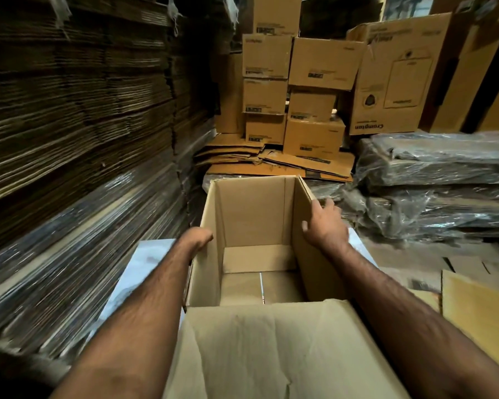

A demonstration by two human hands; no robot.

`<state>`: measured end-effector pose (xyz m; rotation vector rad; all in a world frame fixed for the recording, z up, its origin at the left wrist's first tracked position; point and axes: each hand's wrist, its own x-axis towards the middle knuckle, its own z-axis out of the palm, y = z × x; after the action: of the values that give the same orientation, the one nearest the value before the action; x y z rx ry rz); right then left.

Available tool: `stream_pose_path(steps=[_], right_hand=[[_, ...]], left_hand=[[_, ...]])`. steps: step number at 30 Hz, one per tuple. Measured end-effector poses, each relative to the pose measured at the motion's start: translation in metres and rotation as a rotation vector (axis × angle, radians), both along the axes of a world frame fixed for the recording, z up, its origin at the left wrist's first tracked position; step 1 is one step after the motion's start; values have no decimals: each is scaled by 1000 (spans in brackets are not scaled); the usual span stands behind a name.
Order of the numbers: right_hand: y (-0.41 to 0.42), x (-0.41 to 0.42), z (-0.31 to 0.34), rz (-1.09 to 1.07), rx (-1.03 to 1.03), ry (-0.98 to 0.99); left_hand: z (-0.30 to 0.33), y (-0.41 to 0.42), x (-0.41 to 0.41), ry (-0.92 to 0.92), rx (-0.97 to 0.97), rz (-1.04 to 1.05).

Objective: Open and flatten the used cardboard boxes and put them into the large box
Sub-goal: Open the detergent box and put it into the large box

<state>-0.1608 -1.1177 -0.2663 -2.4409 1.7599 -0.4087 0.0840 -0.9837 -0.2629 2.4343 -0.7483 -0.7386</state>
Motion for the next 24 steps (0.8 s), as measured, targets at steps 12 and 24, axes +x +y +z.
stream_pose_path(steps=[12, 24], right_hand=[[13, -17, 14, -137, 252, -85], [13, -19, 55, -58, -127, -359]], left_hand=[[-4, 11, -8, 144, -312, 129], [14, 6, 2, -100, -560, 173]])
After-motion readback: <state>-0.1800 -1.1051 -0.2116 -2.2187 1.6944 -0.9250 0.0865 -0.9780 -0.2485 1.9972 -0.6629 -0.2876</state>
